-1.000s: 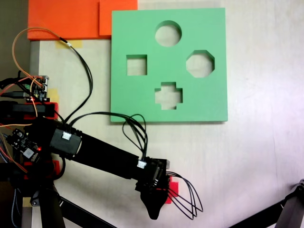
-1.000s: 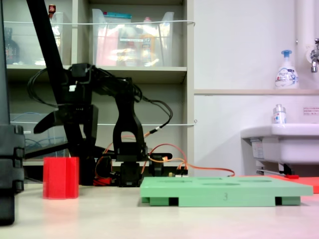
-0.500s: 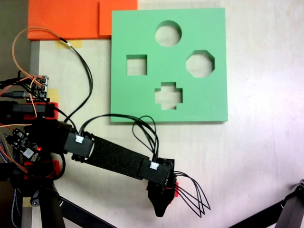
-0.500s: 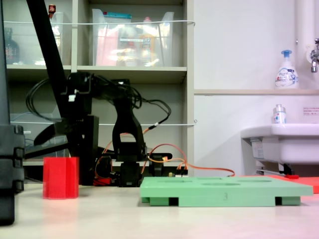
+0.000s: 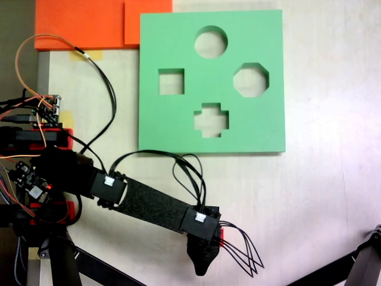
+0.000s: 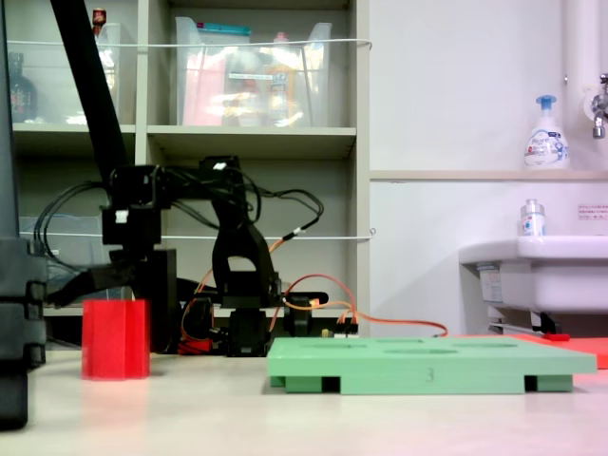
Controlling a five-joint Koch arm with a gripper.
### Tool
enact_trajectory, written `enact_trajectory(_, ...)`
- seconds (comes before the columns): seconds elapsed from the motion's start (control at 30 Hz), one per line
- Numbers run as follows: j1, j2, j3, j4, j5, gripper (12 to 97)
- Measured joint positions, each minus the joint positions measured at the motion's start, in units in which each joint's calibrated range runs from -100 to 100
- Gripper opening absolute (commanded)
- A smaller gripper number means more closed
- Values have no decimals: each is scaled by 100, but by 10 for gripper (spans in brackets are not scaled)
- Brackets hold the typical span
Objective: Put the cross columnar block into the corresponding hole
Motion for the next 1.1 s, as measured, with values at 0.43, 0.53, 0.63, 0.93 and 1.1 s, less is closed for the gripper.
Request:
enact_trajectory(0.43,39,-41,49,0,-44,519)
enact_trajectory(0.53,10,-96,-118,-10,-73,420)
enact_trajectory(0.63,-20,-233,-314,-20,-88,354)
enact_trajectory(0.93,10,-424,-323,-49,-59,289)
enact_trajectory(1.1,63,-1108,-451,-39,-34,289)
